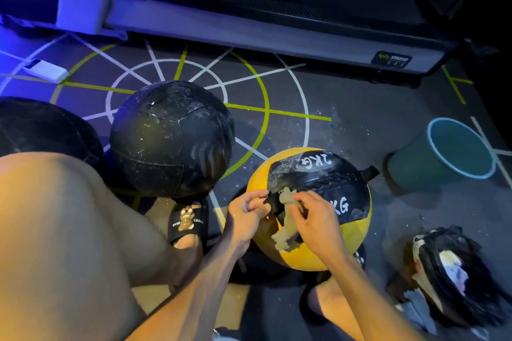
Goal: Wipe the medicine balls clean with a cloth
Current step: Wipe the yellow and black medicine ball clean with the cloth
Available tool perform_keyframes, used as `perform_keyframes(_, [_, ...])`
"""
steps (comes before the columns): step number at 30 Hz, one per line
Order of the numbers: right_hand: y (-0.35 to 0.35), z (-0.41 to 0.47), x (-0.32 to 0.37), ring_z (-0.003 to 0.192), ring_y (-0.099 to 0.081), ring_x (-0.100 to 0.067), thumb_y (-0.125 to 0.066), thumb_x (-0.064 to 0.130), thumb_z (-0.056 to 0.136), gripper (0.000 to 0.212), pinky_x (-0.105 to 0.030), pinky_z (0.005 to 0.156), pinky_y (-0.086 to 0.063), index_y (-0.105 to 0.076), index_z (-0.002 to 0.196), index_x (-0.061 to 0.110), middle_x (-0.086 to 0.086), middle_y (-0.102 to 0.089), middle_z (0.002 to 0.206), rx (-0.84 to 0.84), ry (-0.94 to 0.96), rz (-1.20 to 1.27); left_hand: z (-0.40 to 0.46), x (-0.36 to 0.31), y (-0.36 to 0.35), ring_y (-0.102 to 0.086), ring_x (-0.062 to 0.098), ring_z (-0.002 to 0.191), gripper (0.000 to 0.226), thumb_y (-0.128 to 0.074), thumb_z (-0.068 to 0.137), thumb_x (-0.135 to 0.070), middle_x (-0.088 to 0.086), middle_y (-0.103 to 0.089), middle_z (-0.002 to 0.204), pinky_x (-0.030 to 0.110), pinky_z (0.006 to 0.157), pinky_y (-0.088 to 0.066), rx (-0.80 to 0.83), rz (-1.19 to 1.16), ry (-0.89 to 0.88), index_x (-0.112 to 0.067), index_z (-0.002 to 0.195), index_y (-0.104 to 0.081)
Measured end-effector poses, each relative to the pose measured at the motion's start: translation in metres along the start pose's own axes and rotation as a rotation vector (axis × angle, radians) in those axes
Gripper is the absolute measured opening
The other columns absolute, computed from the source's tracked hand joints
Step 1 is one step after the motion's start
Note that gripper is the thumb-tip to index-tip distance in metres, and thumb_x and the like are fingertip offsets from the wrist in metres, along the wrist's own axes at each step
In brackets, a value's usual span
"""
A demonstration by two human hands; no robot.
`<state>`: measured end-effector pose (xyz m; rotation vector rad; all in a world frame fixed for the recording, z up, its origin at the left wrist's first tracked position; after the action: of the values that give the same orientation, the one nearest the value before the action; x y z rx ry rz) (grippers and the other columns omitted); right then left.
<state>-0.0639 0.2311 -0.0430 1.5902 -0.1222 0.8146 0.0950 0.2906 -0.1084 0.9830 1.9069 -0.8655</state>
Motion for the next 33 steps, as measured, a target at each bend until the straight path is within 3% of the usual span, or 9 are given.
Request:
perform_keyframes(3, [0.025,-0.013,-0.015,0.074,-0.064,-0.007,-0.067,0.019,0.097,0.008,-0.020,0.068,-0.048,-0.073,0.098,0.024,0.010,-0.070,0.079,-0.047,-0.111,0.185,0.000,-0.013,-0.001,-0.060,0.001,0.067,0.027,-0.066,0.093,0.007,-0.011,-0.066,0.064,0.017,0.074,-0.048,0.029,0.000,-0.031,-0.005,0.117,-0.069])
perform_keyframes(7, [0.080,-0.020,-0.061,0.080,-0.067,-0.016,-0.060,0.017,0.103,0.011,-0.040,0.075,-0.053,-0.069,0.097,0.019,-0.006,-0.074,0.089,-0.267,-0.319,0.460,0.006,-0.030,0.004,-0.072,0.017,0.108,0.031,-0.067,0.097,-0.003,-0.004,-0.079,0.106,0.033,0.093,-0.051,0.196,0.171,-0.049,-0.021,0.122,-0.069])
perform_keyframes(9, [0.104,-0.023,-0.081,0.076,-0.064,-0.011,-0.057,0.017,0.105,0.013,-0.036,0.073,-0.052,-0.066,0.095,0.018,-0.016,-0.071,0.090,-0.397,-0.413,0.484,0.012,-0.037,0.005,-0.068,0.011,0.113,0.035,-0.071,0.095,-0.008,-0.012,-0.076,0.112,0.035,0.098,-0.052,0.273,0.438,-0.208,-0.031,0.122,-0.069])
perform_keyframes(12, [0.124,-0.019,-0.103,0.063,-0.060,0.010,-0.054,0.012,0.105,0.011,-0.010,0.060,-0.047,-0.062,0.107,0.006,-0.014,-0.067,0.096,-0.586,-0.523,0.436,0.016,-0.044,0.001,-0.060,0.005,0.116,0.036,-0.075,0.093,-0.018,-0.016,-0.068,0.119,0.031,0.103,-0.044,0.279,0.805,-0.460,-0.034,0.125,-0.068])
perform_keyframes(14, [0.121,-0.013,-0.117,0.071,-0.061,0.005,-0.052,0.014,0.106,0.015,-0.017,0.064,-0.048,-0.058,0.114,0.003,-0.014,-0.065,0.101,-0.638,-0.567,0.380,0.015,-0.046,-0.007,-0.055,0.010,0.116,0.037,-0.075,0.094,-0.022,-0.011,-0.063,0.121,0.028,0.100,-0.039,0.265,0.907,-0.545,-0.027,0.130,-0.068])
perform_keyframes(18, [0.079,0.003,-0.120,0.102,-0.066,-0.033,-0.052,0.024,0.104,0.018,-0.045,0.089,-0.051,-0.061,0.116,0.016,-0.012,-0.070,0.109,-0.501,-0.623,0.327,0.019,-0.037,-0.015,-0.051,0.012,0.118,0.043,-0.073,0.094,-0.022,-0.009,-0.055,0.123,0.022,0.092,-0.036,0.233,0.986,-0.554,-0.026,0.137,-0.066])
perform_keyframes(22, [0.026,0.007,-0.068,0.108,-0.064,-0.020,-0.058,0.008,0.101,0.029,-0.016,0.087,-0.040,-0.070,0.127,0.013,-0.008,-0.071,0.123,-0.475,-0.365,0.199,0.020,-0.034,-0.018,-0.047,0.008,0.119,0.042,-0.072,0.096,-0.024,-0.013,-0.054,0.125,0.023,0.093,-0.034,0.255,0.990,-0.545,-0.029,0.137,-0.066])
perform_keyframes(28, [-0.016,-0.026,-0.066,0.144,-0.045,-0.014,-0.057,0.002,0.097,0.044,-0.035,0.120,-0.034,-0.062,0.140,0.013,-0.001,-0.057,0.148,-0.151,0.208,0.004,0.025,-0.029,-0.004,-0.053,0.003,0.112,0.039,-0.074,0.095,-0.022,-0.017,-0.055,0.120,0.025,0.090,-0.043,0.213,0.954,-0.548,-0.033,0.131,-0.069])
perform_keyframes(33, [0.023,-0.014,-0.093,0.123,-0.063,-0.025,-0.057,0.014,0.103,0.034,-0.022,0.096,-0.041,-0.067,0.134,0.022,0.000,-0.068,0.134,-0.377,-0.378,0.170,0.008,-0.017,-0.009,-0.043,0.004,0.136,0.044,-0.058,0.100,-0.030,-0.010,-0.053,0.148,0.007,0.113,-0.021,0.261,0.986,-0.653,-0.022,0.143,-0.060])
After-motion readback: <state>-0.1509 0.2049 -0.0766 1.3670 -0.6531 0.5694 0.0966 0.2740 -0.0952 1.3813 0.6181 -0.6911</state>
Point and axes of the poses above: each hand's wrist, its own z-axis towards the middle knuckle, its own y-axis out of the back of the hand, x = y × z, the point moved 2 cm from there along z, towards the middle knuckle
